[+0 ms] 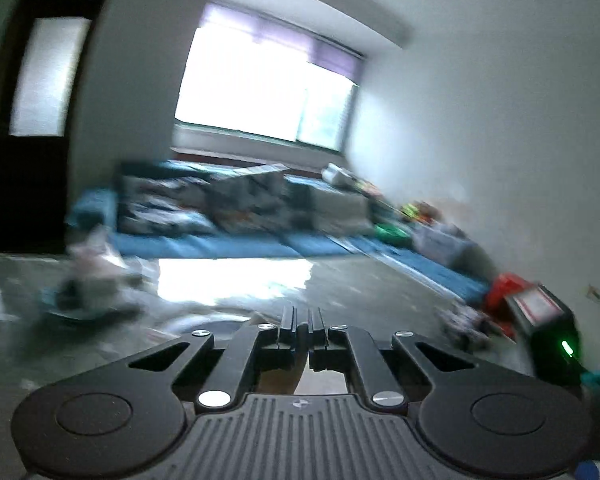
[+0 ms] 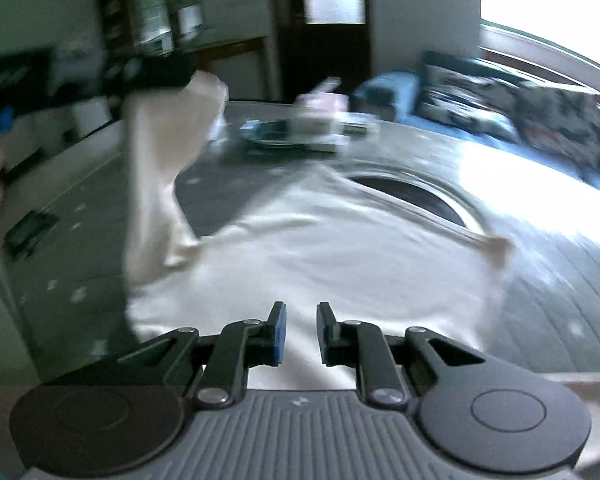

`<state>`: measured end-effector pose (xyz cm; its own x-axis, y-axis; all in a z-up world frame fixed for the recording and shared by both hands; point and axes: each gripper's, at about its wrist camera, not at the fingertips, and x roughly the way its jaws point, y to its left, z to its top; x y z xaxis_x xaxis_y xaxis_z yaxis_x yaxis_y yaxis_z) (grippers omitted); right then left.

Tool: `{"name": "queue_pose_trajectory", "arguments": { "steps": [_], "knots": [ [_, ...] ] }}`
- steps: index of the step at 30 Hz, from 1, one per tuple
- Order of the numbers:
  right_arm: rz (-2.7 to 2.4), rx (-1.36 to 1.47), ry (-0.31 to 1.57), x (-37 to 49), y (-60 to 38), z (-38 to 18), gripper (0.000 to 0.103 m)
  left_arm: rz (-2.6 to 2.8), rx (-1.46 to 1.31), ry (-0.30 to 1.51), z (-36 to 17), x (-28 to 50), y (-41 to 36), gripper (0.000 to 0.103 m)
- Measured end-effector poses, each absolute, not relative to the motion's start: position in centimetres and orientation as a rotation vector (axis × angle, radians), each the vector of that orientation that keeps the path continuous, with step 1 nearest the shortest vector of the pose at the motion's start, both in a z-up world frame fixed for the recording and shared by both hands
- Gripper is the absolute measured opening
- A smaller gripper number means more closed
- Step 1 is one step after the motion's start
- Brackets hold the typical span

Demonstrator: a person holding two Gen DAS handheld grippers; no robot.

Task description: Fold clothes

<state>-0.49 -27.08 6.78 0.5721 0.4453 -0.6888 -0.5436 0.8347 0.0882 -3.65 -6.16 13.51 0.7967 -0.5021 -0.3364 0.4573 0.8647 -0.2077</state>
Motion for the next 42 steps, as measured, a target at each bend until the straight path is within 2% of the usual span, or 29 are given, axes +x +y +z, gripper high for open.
{"name": "queue_pose_trajectory", "arguments": {
  "steps": [2,4,6,10,12,16,17,22,25,26,27,28,29,31,37,39,42],
  "knots": [
    [0.542,-0.1,0.787,-0.3,-28.8,6.3,0.016,-0.556,-0.104,0.452,12.3,-2.9,-7.7,0.01],
    [0.513,-0.072,0.806,-0.2,-30.1,5.6,0.016,-0.585,-0.078,0.502,11.2,-2.7,-8.4,0.019],
    [0.492,-0.051,0.823,-0.2,-31.1,5.0,0.016,-0.575,-0.036,0.513,10.5,-3.1,-8.0,0.033],
    [0.487,-0.032,0.826,-0.2,-32.1,4.6,0.016,-0.488,0.047,0.522,9.0,-4.5,-5.6,0.036],
    [0.497,-0.009,0.823,-0.1,-32.1,4.6,0.016,-0.429,0.077,0.55,7.9,-5.0,-3.5,0.043],
    [0.511,0.009,0.827,0.4,-31.2,4.0,0.037,-0.325,0.098,0.611,5.9,-6.9,0.2,0.049],
    [0.512,0.007,0.831,0.5,-31.0,3.8,0.037,-0.299,0.102,0.627,5.4,-7.2,0.8,0.049],
    [0.507,-0.008,0.864,1.0,-29.9,2.1,0.036,-0.251,0.103,0.68,3.3,-8.0,2.4,0.049],
    [0.497,-0.041,0.864,0.8,-29.4,1.8,0.016,-0.264,0.116,0.679,2.7,-8.1,2.3,0.048],
    [0.491,-0.053,0.858,0.7,-29.3,1.9,0.009,-0.268,0.126,0.679,2.5,-8.1,2.2,0.042],
    [0.487,-0.061,0.85,0.7,-29.2,2.1,0.006,-0.272,0.136,0.679,2.4,-8.1,2.0,0.031],
    [0.484,-0.07,0.842,0.5,-29.2,2.3,0.005,-0.277,0.144,0.68,2.2,-8.1,1.7,0.026],
    [0.48,-0.081,0.828,0.4,-29.2,2.6,0.004,-0.283,0.148,0.682,2.1,-8.0,1.4,0.013],
    [0.472,-0.103,0.802,0.1,-29.3,3.3,0.004,-0.286,0.16,0.679,2.1,-8.2,1.2,0.007],
    [0.45,-0.135,0.818,0.1,-29.3,2.6,0.004,-0.295,0.165,0.693,1.9,-8.6,1.4,0.005],
    [0.44,-0.132,0.829,0.3,-29.4,2.3,0.009,-0.307,0.165,0.703,2.3,-8.5,1.4,0.006],
    [0.442,-0.128,0.793,-0.3,-29.8,3.4,0.01,-0.314,0.167,0.697,3.5,-8.2,1.8,0.009]
  ]
}}
